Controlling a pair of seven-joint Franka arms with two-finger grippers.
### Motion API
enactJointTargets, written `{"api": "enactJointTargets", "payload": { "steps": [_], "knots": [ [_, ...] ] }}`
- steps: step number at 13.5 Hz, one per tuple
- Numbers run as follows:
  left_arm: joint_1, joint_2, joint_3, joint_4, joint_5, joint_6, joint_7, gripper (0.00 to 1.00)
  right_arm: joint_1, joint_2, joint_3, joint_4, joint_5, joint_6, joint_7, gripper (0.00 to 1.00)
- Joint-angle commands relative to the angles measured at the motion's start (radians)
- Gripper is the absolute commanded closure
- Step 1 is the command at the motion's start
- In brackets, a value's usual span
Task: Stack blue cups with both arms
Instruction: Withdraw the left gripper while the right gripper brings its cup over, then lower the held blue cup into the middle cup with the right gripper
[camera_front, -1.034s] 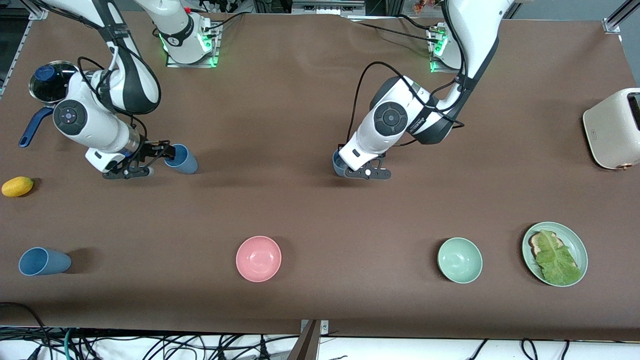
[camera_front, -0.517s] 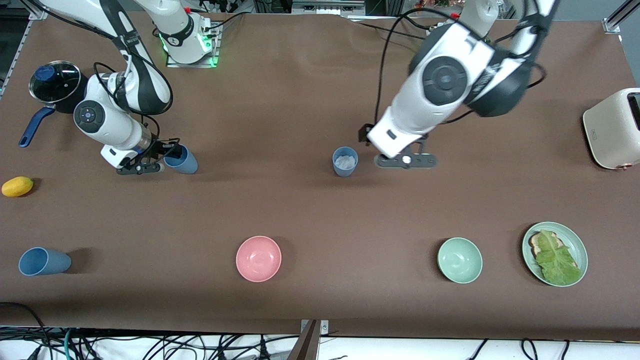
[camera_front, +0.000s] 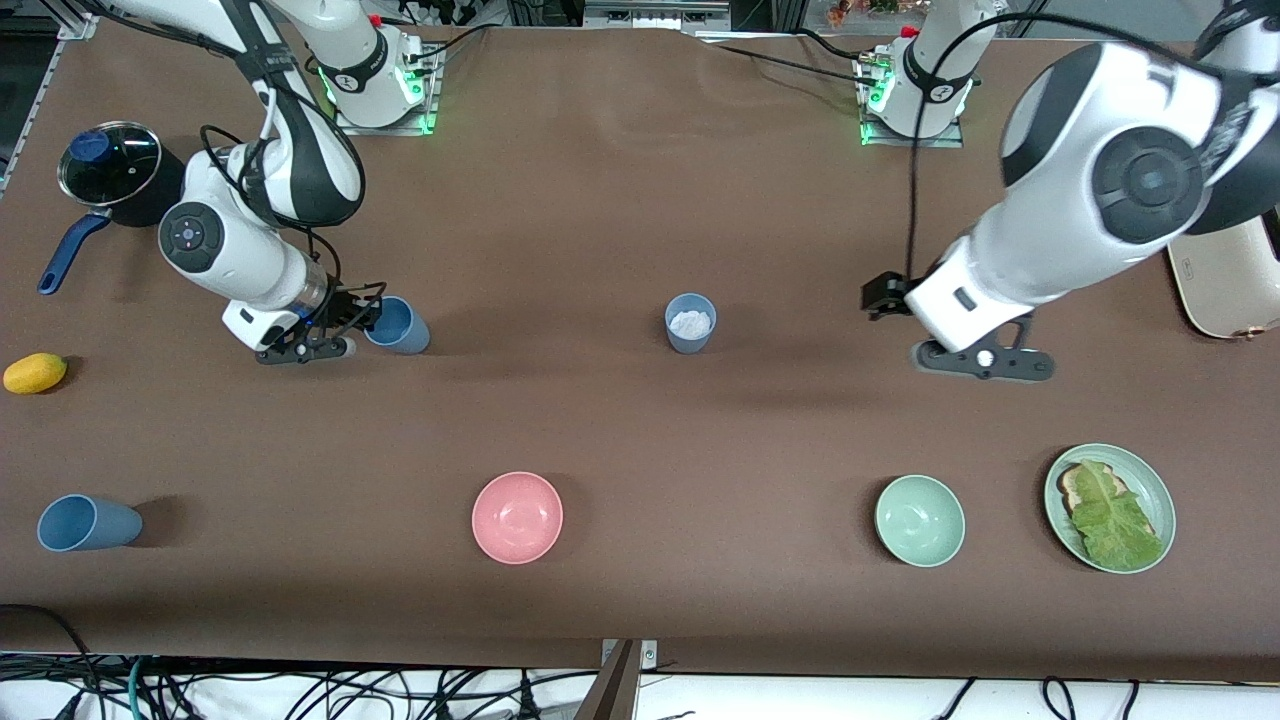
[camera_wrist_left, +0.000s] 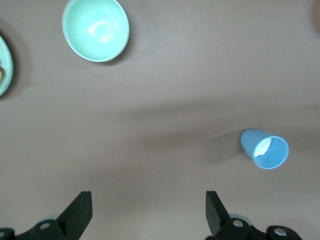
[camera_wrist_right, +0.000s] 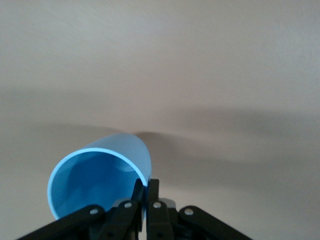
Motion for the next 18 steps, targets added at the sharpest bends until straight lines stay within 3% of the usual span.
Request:
{"api": "enactJointTargets", "payload": {
  "steps": [1, 4, 6, 8, 12, 15, 18],
  "knots": [
    [0.065, -0.059, -0.008, -0.014, 0.018, -0.059, 0.093, 0.00, 0.107, 0.088, -0.001, 0.291, 0.010, -0.236, 0.163, 1.00],
    [0.097, -0.146, -0.007, -0.105, 0.014, -0.012, 0.132, 0.00, 0.208, 0.153, 0.002, 0.439, 0.012, -0.272, 0.321, 1.00],
    [0.094, -0.283, 0.050, -0.304, 0.002, 0.144, 0.181, 0.00, 0.306, 0.207, 0.000, 0.539, 0.042, -0.272, 0.465, 1.00],
    [0.087, -0.351, 0.074, -0.409, 0.002, 0.217, 0.181, 0.00, 0.400, 0.283, 0.000, 0.666, 0.062, -0.268, 0.587, 1.00],
    [0.062, -0.368, 0.110, -0.408, 0.003, 0.208, 0.176, 0.00, 0.541, 0.409, 0.000, 0.886, 0.061, -0.250, 0.835, 1.00],
    [0.059, -0.334, 0.104, -0.347, 0.009, 0.145, 0.167, 0.00, 0.604, 0.446, -0.001, 0.901, 0.053, -0.191, 0.925, 1.00],
    [0.067, -0.331, 0.105, -0.345, 0.002, 0.143, 0.173, 0.00, 0.615, 0.459, -0.003, 0.898, 0.050, -0.199, 0.925, 1.00]
  ]
}}
